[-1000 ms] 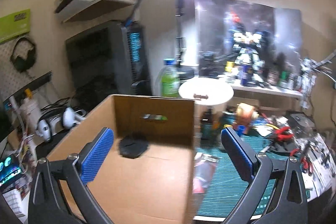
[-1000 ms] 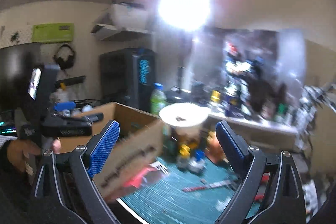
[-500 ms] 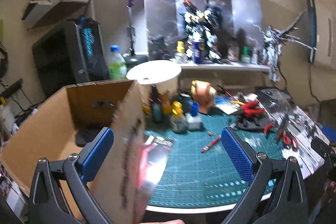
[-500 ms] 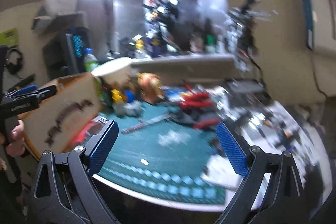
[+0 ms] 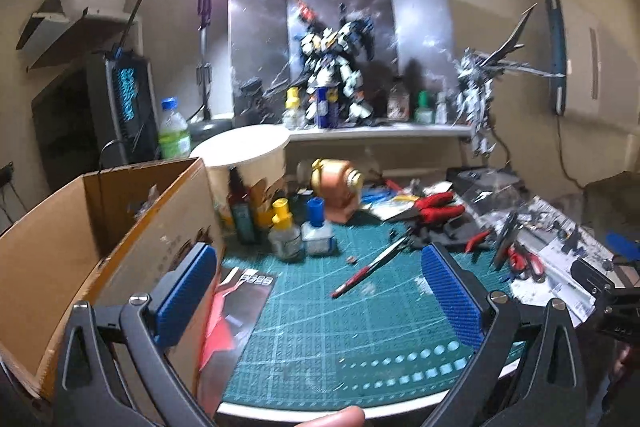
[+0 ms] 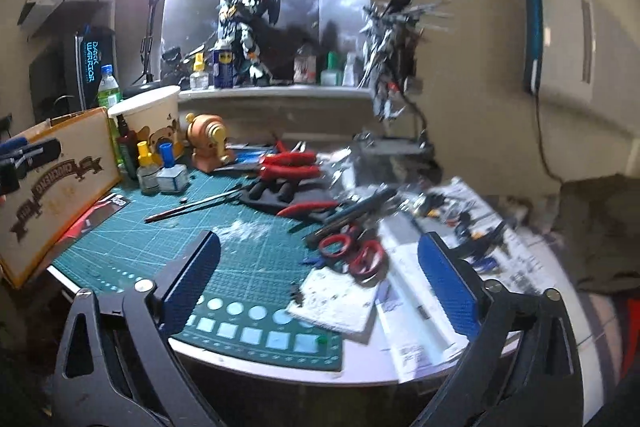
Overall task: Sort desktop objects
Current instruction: 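Withdraw the right tool from the box back over the mat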
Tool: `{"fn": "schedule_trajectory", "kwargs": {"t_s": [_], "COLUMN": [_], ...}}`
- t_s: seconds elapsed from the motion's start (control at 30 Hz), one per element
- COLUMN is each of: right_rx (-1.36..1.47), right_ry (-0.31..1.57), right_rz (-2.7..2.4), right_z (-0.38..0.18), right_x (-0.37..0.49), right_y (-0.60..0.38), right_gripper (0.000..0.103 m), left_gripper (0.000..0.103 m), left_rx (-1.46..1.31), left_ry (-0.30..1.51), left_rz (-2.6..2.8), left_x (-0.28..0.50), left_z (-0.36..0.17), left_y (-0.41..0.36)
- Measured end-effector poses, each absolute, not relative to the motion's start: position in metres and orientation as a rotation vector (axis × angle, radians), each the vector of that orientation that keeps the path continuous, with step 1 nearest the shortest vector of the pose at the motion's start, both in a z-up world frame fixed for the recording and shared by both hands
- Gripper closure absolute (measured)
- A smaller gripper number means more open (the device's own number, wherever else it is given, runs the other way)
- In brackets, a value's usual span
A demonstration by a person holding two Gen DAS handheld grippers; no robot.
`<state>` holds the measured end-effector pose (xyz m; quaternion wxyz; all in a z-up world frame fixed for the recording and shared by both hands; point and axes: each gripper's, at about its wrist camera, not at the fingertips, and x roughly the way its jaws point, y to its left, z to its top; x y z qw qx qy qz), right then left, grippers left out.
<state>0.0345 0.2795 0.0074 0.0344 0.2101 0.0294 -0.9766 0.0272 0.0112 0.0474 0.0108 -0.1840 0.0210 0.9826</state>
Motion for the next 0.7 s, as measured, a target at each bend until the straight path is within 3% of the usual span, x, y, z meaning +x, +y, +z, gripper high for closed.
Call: {"fn": "schedule_trajectory", "kwargs": {"t_s": [0.27, 0.33, 0.47, 0.53, 0.7], "right_rx": [0.539, 0.588, 0.620, 0.642, 0.620], "right_ry": [0.073, 0.052, 0.040, 0.055, 0.050], "right_rz": [-3.071, -3.071, -3.071, -3.052, -2.956], "right_z": [0.003, 0.002, 0.004, 0.007, 0.020], "right_x": [0.030, 0.022, 0.013, 0.005, -0.023], "right_y": [0.310, 0.318, 0.326, 0.323, 0.293], "right_gripper": [0.005, 0.012, 0.015, 0.026, 0.029], "left_gripper": [0.000, 0.000, 0.000, 0.000, 0.000], "left_rx": [-0.614, -0.613, -0.629, -0.667, -0.715], "left_ry": [0.066, 0.117, 0.101, 0.043, 0.038], "left_rz": [3.053, 3.058, 3.048, 3.028, 3.071], "left_x": [0.015, 0.013, 0.009, 0.005, -0.001], "left_z": [0.028, 0.025, 0.022, 0.020, 0.017], "left_y": [0.029, 0.032, 0.028, 0.023, 0.014]}}
